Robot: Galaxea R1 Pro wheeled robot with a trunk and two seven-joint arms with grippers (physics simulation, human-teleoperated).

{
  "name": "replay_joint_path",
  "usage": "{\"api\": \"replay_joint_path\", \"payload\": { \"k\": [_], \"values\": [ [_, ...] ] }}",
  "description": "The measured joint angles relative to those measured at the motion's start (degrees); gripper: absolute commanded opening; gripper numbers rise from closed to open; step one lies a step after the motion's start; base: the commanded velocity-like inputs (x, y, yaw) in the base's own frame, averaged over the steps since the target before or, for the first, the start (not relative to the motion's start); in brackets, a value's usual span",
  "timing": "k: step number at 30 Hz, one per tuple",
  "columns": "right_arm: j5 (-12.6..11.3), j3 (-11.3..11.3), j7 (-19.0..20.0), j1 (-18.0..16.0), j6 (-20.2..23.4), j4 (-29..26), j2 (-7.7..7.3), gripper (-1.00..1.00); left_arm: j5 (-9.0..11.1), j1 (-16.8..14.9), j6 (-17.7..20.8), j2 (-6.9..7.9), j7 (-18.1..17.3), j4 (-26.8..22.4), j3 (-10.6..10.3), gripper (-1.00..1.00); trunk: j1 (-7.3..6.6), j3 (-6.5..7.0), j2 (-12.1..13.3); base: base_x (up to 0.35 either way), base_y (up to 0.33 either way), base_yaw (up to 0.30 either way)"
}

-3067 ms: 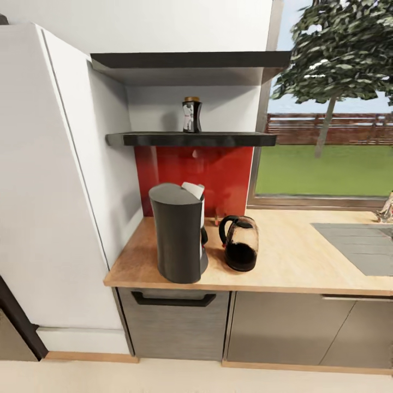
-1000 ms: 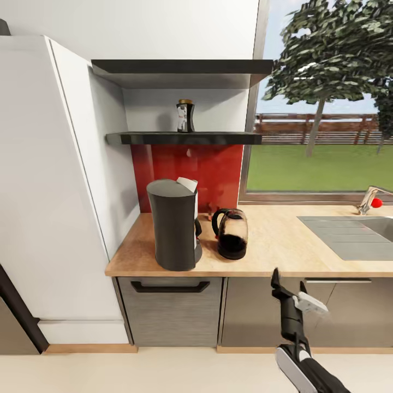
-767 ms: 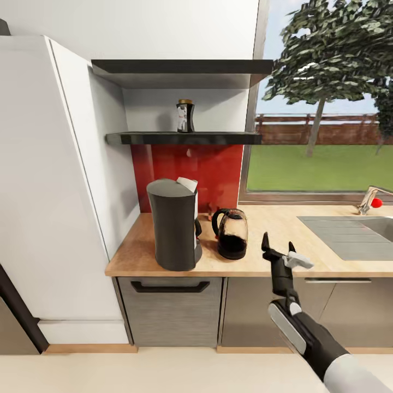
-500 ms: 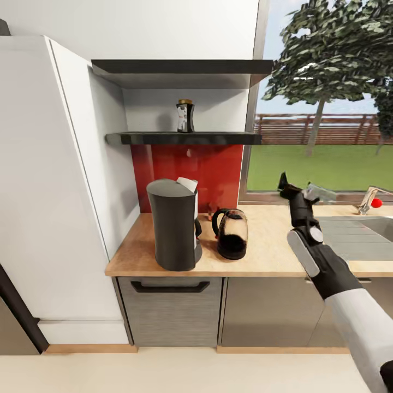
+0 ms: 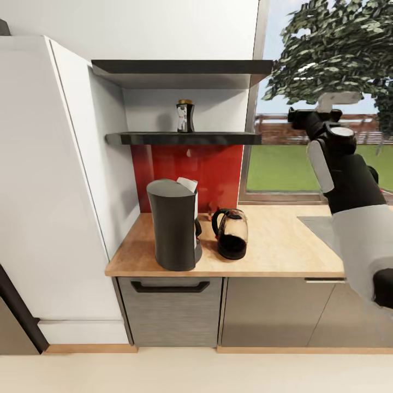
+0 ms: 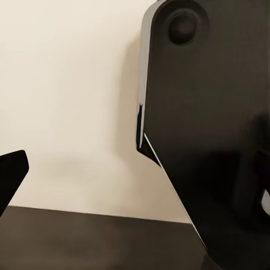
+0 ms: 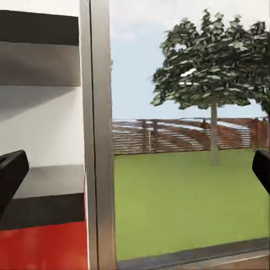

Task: Set up a coffee station on the kitchen countertop: keep the coffee maker on the countertop, move the bottle of coffee from the kitchen shelf to the counter next to the coffee maker, place a paper coffee filter on top of the coffee maker, put the saucer next to the coffee maker with the coffee cup on the saucer, and place the electric kettle next to the coffee maker.

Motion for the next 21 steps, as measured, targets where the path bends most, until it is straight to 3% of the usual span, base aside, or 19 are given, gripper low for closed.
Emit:
{"api": "replay_joint_path", "payload": {
  "k": [1,2,4,6,9,14,21],
  "values": [
    [-0.05,0.02,0.03,-1.70,0.59,1.58,0.28,1.00,0.02,0.00,0.00,0.00,0.00,0.01,0.02,1.00,0.00,-0.01,0.01,0.000,0.000,0.000],
    [-0.07,0.24,0.17,-7.34,2.73,8.02,1.75,1.00,0.05,-0.01,0.00,0.00,0.02,0.03,0.12,1.00,0.03,0.00,0.08,0.000,0.000,0.000],
    [0.02,0.41,0.25,-13.26,4.88,14.42,3.66,1.00,0.11,0.00,0.21,-0.07,-0.22,0.07,0.13,1.00,0.01,-0.01,0.02,0.000,0.000,0.000],
    [0.00,0.46,0.27,-15.49,5.75,17.15,4.41,1.00,0.11,0.00,0.64,-0.20,-0.52,0.10,0.05,1.00,0.01,-0.01,0.02,0.000,0.000,0.000],
    [0.07,1.56,0.28,-16.63,6.19,18.51,5.00,1.00,0.13,0.00,1.01,-0.31,-0.42,0.12,0.07,1.00,0.01,-0.02,0.02,0.000,0.000,0.000],
    [0.01,7.24,0.21,-16.99,6.27,17.80,5.29,1.00,0.27,0.00,1.21,-0.18,-0.53,0.12,0.04,1.00,0.01,-0.02,0.02,0.000,0.000,0.000],
    [-0.18,8.02,0.06,-16.95,6.21,16.77,5.26,1.00,0.54,0.00,1.23,0.03,-0.12,0.12,0.37,1.00,0.01,-0.02,0.02,0.000,0.000,0.000]
  ]
}}
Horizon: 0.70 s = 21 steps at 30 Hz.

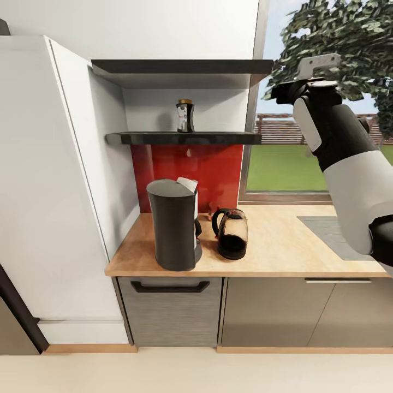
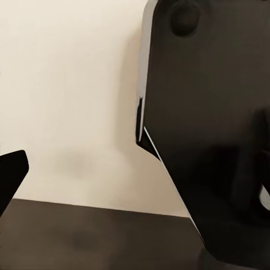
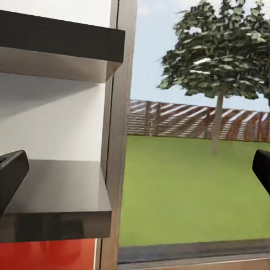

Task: Set up a coffee station on the kitchen countertop: keep the coffee maker on the countertop, move the bottle of coffee from the kitchen shelf to the counter next to the coffee maker, place a paper coffee filter on top of the coffee maker, put the saucer next to the coffee maker with the coffee cup on the saucer, and place the electric kettle next to the coffee maker.

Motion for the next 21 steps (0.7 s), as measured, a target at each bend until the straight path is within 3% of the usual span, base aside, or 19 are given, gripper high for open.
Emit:
{"api": "replay_joint_path", "payload": {
  "k": [6,21],
  "values": [
    [-0.08,0.02,-0.09,0.02,0.05,-0.24,0.01,1.00,0.01,0.00,0.00,-0.06,0.24,0.03,0.04,1.00,0.00,0.00,0.00,0.000,0.000,0.027],
    [0.02,0.04,-0.11,0.51,-0.03,0.28,0.00,1.00,0.01,0.02,-0.08,-0.29,0.41,-0.01,0.04,1.00,0.00,-0.24,0.03,0.000,0.000,0.241]
  ]
}}
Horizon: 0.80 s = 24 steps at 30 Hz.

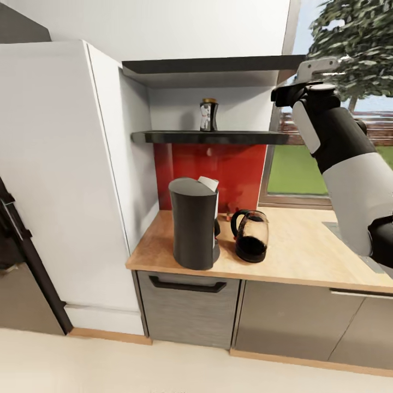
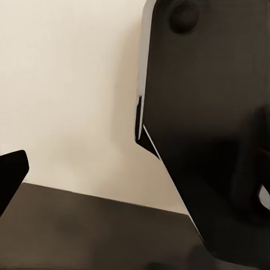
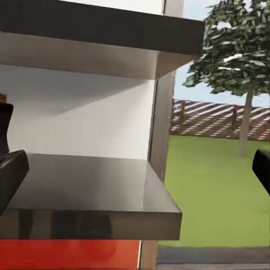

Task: Set up a coffee station on the kitchen countertop: keep the coffee maker on the countertop, move the bottle of coffee from the kitchen shelf to the counter next to the coffee maker, place a paper coffee filter on top of the coffee maker, put the saucer next to the coffee maker with the coffee cup on the saucer, and place the electric kettle next to the coffee maker.

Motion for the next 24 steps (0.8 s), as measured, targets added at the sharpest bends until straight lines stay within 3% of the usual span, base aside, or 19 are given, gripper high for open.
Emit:
{"api": "replay_joint_path", "payload": {
  "k": [24],
  "values": [
    [0.24,-0.03,-0.02,2.34,0.06,0.13,-0.20,1.00,0.08,0.01,0.00,0.19,0.00,-0.08,0.00,1.00,-0.01,-1.39,0.04,0.002,0.001,0.180]
  ]
}}
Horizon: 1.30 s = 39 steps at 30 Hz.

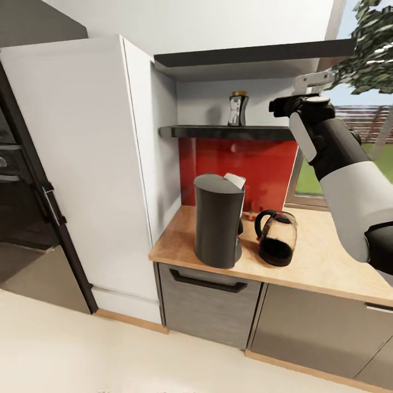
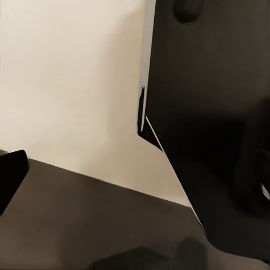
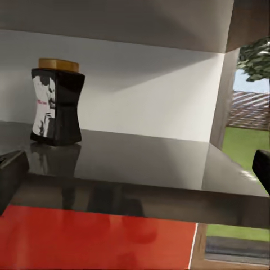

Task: Set up a coffee station on the kitchen countertop: keep the coffee maker on the countertop, move the bottle of coffee from the kitchen shelf to the counter next to the coffee maker, place a paper coffee filter on top of the coffee maker, put the saucer next to the coffee maker with the coffee cup on the saucer, and place the electric kettle next to the coffee maker.

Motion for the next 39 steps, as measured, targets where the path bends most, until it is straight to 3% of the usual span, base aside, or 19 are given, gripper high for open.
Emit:
{"api": "replay_joint_path", "payload": {
  "k": [12,39],
  "values": [
    [-0.07,0.00,0.00,0.02,0.02,-0.09,-0.02,1.00,0.00,-0.01,-0.01,0.16,-0.08,0.01,0.00,1.00,-0.01,-0.56,-0.01,0.128,0.196,0.107],
    [-0.27,0.14,-0.08,1.12,-0.23,-0.01,0.41,1.00,-0.35,-0.09,0.06,0.41,-0.19,-0.25,-0.06,1.00,0.00,-0.62,0.00,0.026,0.012,0.054]
  ]
}}
